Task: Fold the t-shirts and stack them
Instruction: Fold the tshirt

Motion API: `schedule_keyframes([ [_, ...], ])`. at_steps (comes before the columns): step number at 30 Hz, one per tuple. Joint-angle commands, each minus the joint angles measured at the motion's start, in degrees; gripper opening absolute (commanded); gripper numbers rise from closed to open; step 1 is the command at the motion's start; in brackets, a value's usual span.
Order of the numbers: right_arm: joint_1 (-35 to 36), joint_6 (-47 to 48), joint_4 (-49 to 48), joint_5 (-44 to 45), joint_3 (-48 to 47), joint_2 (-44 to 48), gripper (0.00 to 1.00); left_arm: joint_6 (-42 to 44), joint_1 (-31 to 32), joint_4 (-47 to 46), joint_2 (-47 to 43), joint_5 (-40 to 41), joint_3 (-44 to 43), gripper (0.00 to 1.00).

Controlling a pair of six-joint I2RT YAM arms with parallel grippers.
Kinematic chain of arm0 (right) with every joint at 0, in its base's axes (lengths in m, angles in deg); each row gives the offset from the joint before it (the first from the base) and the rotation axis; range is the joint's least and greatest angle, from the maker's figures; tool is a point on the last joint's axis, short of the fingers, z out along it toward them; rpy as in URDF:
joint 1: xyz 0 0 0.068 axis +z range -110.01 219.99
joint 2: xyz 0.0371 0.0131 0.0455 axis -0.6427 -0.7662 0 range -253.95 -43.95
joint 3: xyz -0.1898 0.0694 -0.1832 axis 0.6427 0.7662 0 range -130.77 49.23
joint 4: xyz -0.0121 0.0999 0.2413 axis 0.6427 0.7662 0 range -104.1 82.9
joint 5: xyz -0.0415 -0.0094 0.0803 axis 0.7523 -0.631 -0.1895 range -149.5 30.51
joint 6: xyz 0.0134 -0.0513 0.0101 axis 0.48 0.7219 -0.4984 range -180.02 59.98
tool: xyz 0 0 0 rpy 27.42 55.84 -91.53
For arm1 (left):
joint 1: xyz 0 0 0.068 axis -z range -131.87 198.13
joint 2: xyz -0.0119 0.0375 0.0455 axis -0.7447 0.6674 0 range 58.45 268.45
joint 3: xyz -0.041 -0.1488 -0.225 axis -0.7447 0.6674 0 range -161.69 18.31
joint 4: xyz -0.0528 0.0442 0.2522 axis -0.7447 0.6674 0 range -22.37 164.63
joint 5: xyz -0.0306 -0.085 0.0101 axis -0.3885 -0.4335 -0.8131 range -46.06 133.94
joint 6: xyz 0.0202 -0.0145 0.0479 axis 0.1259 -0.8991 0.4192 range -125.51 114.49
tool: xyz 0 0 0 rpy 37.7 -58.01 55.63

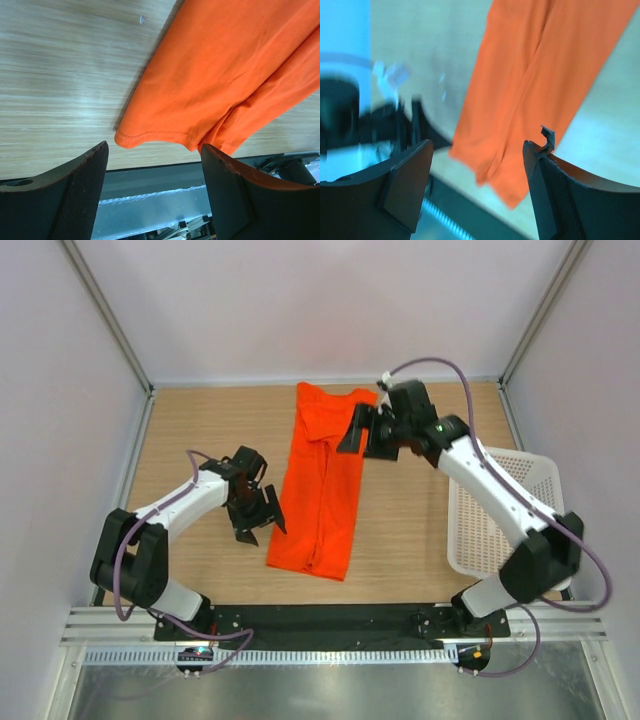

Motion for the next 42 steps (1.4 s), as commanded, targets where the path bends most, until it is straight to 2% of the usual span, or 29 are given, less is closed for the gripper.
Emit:
schedule_keyframes([
  [1, 4.3, -7.8, -3.0, -8.7, 17.7, 9.2, 0.78, 1.6, -0.6, -1.4, -1.7, -3.2, 1.1, 0.75],
  [2, 5.4, -9.1, -4.0, -10.5, 25.2, 12.1, 0.76, 1.8, -0.6, -0.9, -1.6, -3.5, 1.4, 0.73],
  [3, 7.3, -12.0, -6.2, -10.7, 28.6, 16.4, 0.75, 1.8, -0.5, -1.2, -1.8, -3.8, 1.9, 0.73],
  [8, 12.4, -19.3, -12.8, -11.5, 47.3, 25.5, 0.71, 0.8, -0.5, -2.2, -4.1, -4.6, 7.2, 0.73],
  [13, 14.9, -25.2, -20.2, -11.4, 55.3, 27.6, 0.71, -0.9, -0.5, -5.1, -5.1, -6.0, 12.0, 0.72],
  [17, 15.8, -30.1, -24.7, -9.6, 58.8, 26.9, 0.68, -1.2, -0.4, -5.7, -4.9, -5.9, 13.1, 0.66],
  [22, 18.4, -35.8, -23.4, -3.1, 58.1, 24.3, 0.63, -1.8, 0.0, -4.3, -5.5, -2.9, 13.1, 0.64],
  [25, 20.4, -38.0, -19.4, 1.0, 55.0, 22.5, 0.55, -2.9, 1.3, -3.0, -6.7, 0.7, 12.0, 0.64],
  [30, 24.2, -39.0, -13.5, 8.0, 51.2, 18.7, 0.54, -4.6, 3.2, -3.2, -5.3, 3.0, 11.1, 0.61],
  [35, 27.7, -41.0, -11.8, 10.3, 48.7, 14.0, 0.5, -4.9, 4.9, -3.3, -3.6, 4.6, 10.7, 0.56],
  [37, 28.7, -41.4, -11.6, 10.6, 47.6, 12.2, 0.45, -5.0, 5.5, -3.7, -3.6, 4.7, 10.6, 0.55],
  [42, 29.3, -41.7, -10.1, 12.4, 45.8, 11.2, 0.44, -6.0, 7.4, -3.8, -3.8, 6.1, 10.0, 0.53],
])
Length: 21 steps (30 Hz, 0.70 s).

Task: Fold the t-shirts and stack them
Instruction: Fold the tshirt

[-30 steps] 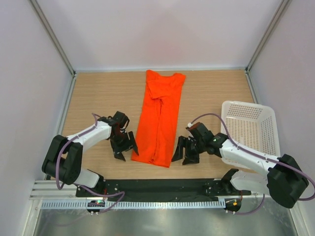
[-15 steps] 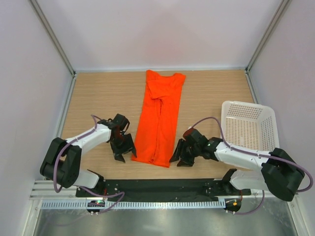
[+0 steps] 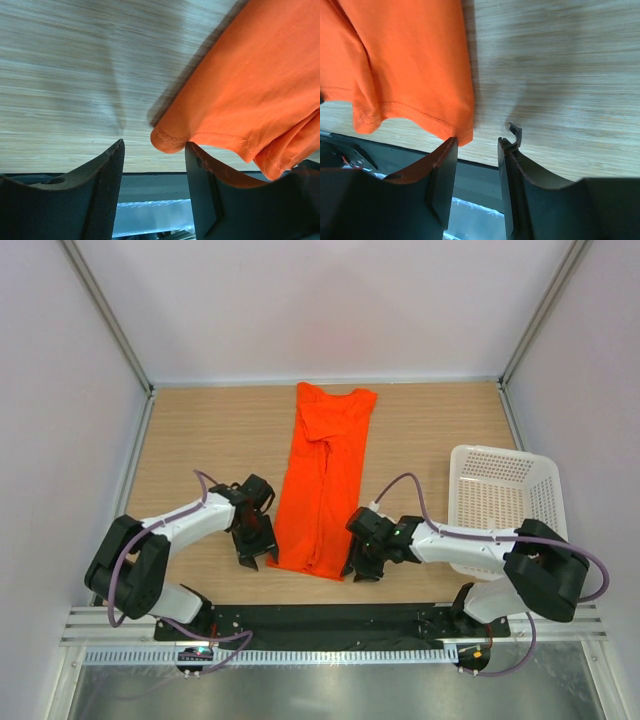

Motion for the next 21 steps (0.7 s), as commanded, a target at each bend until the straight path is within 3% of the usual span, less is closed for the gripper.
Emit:
schedule_keyframes([
  [1, 0.4, -1.3, 1.4, 3.4, -3.5, -0.3, 0.45, -1.3, 1.0, -0.5, -0.2, 1.9, -2.1, 0.53],
  [6, 0.4, -1.6, 0.0, 3.4, -4.1, -2.3, 0.48, -1.1, 1.6, -1.3, 1.2, 2.3, -2.4, 0.52],
  [21, 0.9, -1.2, -2.1, 1.4, -4.8, -7.0, 0.47, -0.5, 1.7, -2.5, 2.5, 3.4, -2.6, 0.35],
])
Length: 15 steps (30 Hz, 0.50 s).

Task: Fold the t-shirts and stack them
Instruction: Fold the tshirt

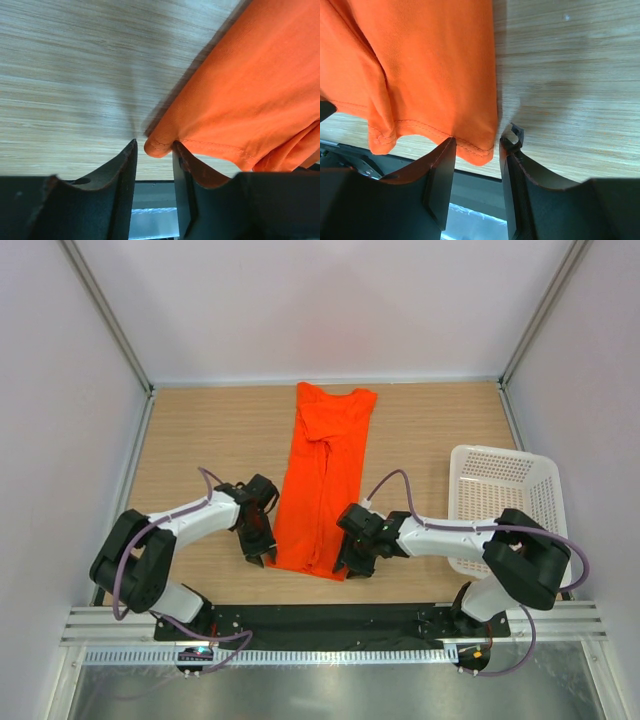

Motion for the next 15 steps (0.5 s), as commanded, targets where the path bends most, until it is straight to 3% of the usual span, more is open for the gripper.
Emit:
schedule_keyframes([
  [1, 0.5, -0.8, -0.2, 1.3, -0.7, -0.6, 0.46, 0.0, 0.2, -1.4, 0.7, 1.5, -1.8, 0.33],
  [3, 0.5, -1.0, 0.0, 1.7, -0.5, -0.2, 0.45, 0.1, 0.3, -1.5, 1.1, 1.5, -1.9, 0.27],
  [4, 0.5, -1.0, 0.1, 2.1, -0.1, -0.1, 0.43, 0.1, 0.3, -1.9, 1.3, 1.4, -2.0, 0.2],
  [5, 0.5, -0.9, 0.0, 2.2, 0.0, -0.3, 0.37, 0.2, 0.2, -1.9, 1.4, 1.6, -2.1, 0.14],
  [6, 0.5, -0.8, -0.1, 2.2, 0.5, -0.4, 0.29, 0.2, 0.3, -1.8, 1.4, 1.9, -2.1, 0.02],
  [7, 0.5, -0.3, -0.8, 2.1, 0.8, -0.5, 0.21, -0.1, 0.2, -1.5, 1.2, 2.1, -2.1, 0.0],
  [8, 0.5, -0.1, -0.9, 2.1, 1.2, -0.6, 0.04, -0.3, 0.2, -1.4, 0.9, 2.1, -1.7, 0.0],
  [15, 0.4, 1.6, -7.2, 1.3, 11.6, 5.9, 0.01, -4.2, 0.3, -3.5, -7.9, 0.2, 6.6, 0.0],
])
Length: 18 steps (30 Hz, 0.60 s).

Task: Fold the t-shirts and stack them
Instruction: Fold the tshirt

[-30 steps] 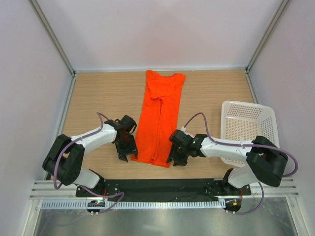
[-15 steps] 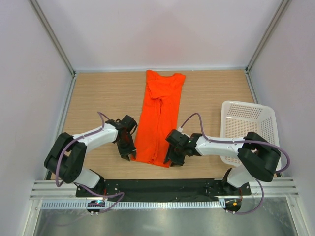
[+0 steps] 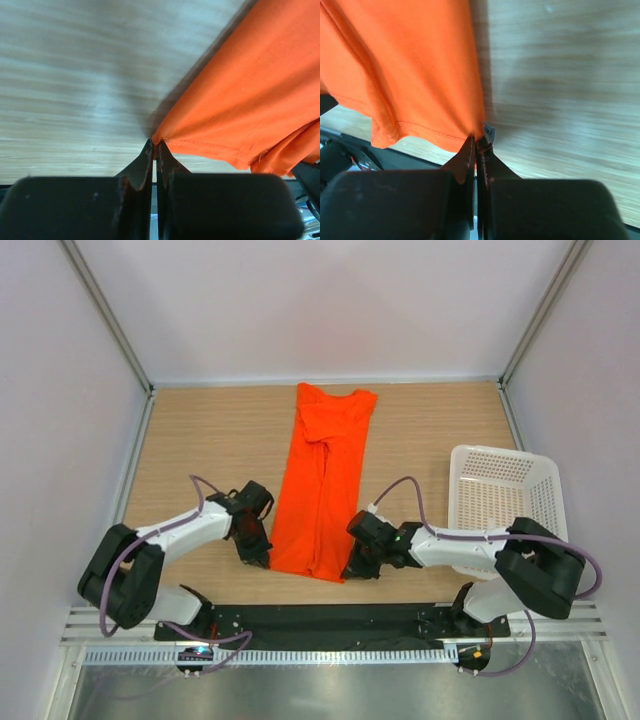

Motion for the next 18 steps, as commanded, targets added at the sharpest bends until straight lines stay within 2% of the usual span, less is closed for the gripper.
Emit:
schedule_keyframes([
  [1, 0.5, 2.2, -1.8, 1.1, 6.7, 3.7, 0.01, -3.1, 0.3, -2.1, -5.5, -0.9, 4.6, 0.0],
  [6, 0.7, 3.1, -6.0, 0.1, 13.0, 8.4, 0.01, -8.3, 0.7, -9.4, -11.8, -5.0, 11.3, 0.0],
  [10, 0.7, 3.4, -6.4, 0.0, 15.7, 13.5, 0.01, -12.2, 3.5, -11.4, -15.5, -5.6, 14.2, 0.0],
  [14, 0.7, 3.7, -3.1, 1.2, 17.5, 20.5, 0.01, -17.2, 6.9, -13.3, -21.6, -5.0, 16.8, 0.0],
  [18, 0.2, 5.8, 3.9, 4.0, 11.8, 25.4, 0.01, -18.8, 8.2, -9.2, -24.6, -1.8, 12.1, 0.0],
])
